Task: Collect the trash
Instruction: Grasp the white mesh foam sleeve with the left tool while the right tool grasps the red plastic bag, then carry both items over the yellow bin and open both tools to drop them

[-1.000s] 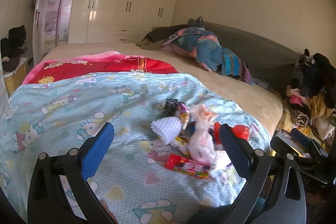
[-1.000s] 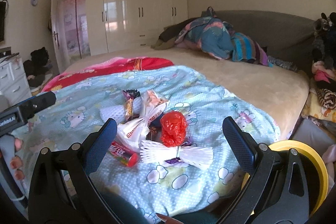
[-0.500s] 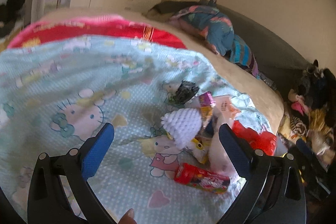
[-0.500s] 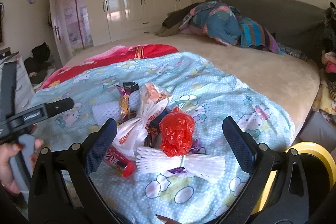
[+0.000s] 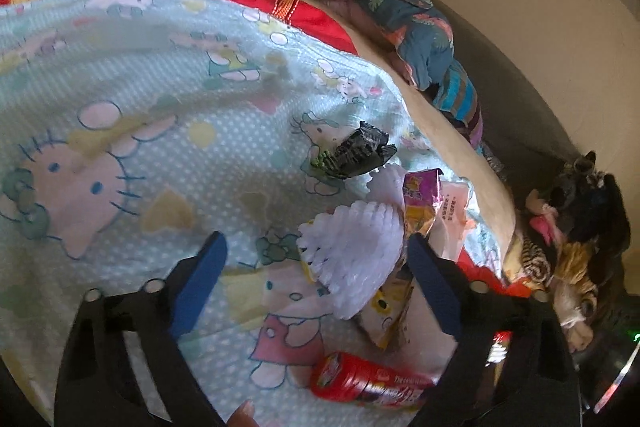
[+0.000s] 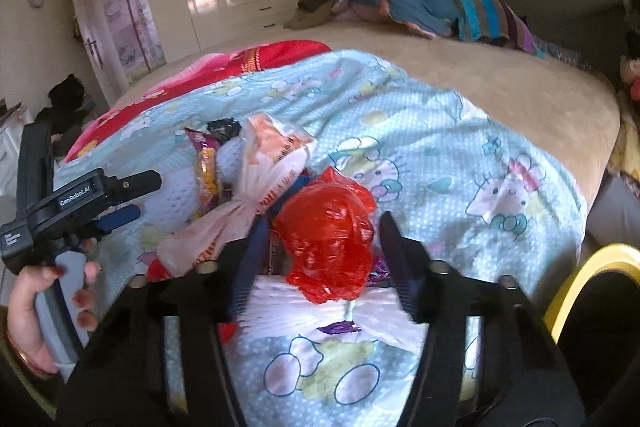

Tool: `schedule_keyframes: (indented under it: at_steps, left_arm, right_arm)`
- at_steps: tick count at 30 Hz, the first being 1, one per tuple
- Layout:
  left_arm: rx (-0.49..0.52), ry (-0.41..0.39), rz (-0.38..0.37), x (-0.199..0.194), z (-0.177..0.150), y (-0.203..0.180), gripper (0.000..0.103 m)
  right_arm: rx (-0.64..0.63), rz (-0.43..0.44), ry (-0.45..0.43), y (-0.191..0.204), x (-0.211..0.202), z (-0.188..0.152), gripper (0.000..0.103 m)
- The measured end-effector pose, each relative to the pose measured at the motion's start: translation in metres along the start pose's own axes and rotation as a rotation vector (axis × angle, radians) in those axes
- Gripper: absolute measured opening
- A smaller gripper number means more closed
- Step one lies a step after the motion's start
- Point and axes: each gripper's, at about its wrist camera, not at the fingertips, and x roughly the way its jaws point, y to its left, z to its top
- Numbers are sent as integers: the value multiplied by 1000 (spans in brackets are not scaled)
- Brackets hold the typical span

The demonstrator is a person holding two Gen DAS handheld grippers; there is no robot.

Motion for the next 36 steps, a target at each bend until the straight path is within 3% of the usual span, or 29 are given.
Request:
schedule_keyframes:
  at_steps: [4,5,10,13,22,30,36]
  left_arm:
    - [-28,3,-51,4,0,-3,63]
    - [-32,3,-68,4,-1,-5,60]
    - [-12,-10,-102,-2,-4,-19,27]
    - [37,-54,-104,-14,-5,-34,17]
    - [299,-230,-86,-70,-11,-102,14]
    - [329,-275,-140,-104,-22,-128,14]
    - [368,-255,-170,-112,-35,-143,14]
  right_arm:
    - [25,2,0,-6,1,-3,27]
    - [30,3,-3,-7,0,-4,26]
    - [53,2,-26,-12,-8,-6,24]
    - [60,0,-45,-14,-13,-4,23]
    - [95,-6,-110,-25,-41,0,22]
    - [126,-6,-153,-36,-65,1,22]
    - [146,-19,-181,-49,-84,0,22]
